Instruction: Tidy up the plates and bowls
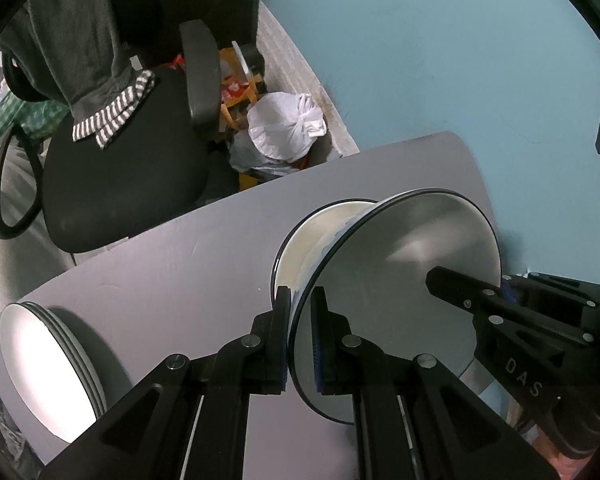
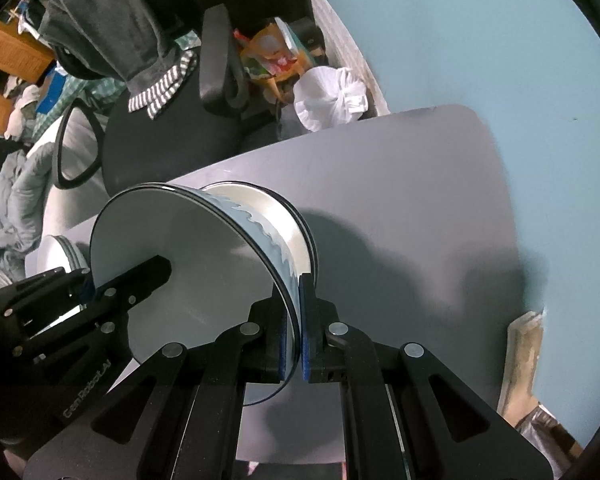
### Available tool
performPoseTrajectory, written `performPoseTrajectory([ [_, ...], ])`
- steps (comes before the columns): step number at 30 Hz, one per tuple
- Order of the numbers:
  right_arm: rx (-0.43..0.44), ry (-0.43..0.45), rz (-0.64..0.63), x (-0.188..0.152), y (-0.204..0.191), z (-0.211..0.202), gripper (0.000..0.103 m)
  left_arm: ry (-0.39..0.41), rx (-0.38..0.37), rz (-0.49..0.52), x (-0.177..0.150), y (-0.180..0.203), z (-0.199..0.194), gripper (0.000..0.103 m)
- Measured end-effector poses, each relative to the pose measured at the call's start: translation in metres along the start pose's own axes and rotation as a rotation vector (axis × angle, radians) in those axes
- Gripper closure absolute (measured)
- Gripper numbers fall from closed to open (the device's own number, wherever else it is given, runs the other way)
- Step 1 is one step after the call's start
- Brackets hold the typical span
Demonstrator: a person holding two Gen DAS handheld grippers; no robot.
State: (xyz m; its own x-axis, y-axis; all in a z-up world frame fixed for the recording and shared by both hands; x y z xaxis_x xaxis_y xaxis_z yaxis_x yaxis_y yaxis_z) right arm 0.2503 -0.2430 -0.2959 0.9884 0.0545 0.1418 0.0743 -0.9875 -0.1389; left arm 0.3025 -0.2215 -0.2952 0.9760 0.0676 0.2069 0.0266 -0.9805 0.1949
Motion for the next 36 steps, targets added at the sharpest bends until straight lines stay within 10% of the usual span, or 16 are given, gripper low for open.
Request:
performPoseTrajectory([
  [14,0.036,-0.028,0.022,0.005,-0.001,0.007,0.097,-0.035,0.07,0.039,0.004,-0.006,0.013,0.093],
  [25,0.028,0.011,0.018,0.017,0.001,-0.001,0.07,-0.028,0.112,0.051,0.001,-0.006,0.008,0.052],
  [36,-0.037,0.095,-0.022,0.023,0.0,-0.028,0.039,0.053,0.073,-0.009,0.008,-0.014,-0.028,0.037],
])
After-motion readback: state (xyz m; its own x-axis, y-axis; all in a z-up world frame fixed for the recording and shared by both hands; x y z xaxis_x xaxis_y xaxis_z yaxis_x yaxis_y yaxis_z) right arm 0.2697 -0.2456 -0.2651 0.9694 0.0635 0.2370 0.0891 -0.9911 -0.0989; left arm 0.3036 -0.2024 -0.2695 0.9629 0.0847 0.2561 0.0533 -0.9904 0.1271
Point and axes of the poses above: each gripper's, at about its wrist camera, not at the fingertips, and z roughly the way its jaws point, y to its right, x to its top, the point moved 10 cm from there along z, roughly the way its jaws point, and after that the axes turned 4 degrees about y, right-handed, at the moved point
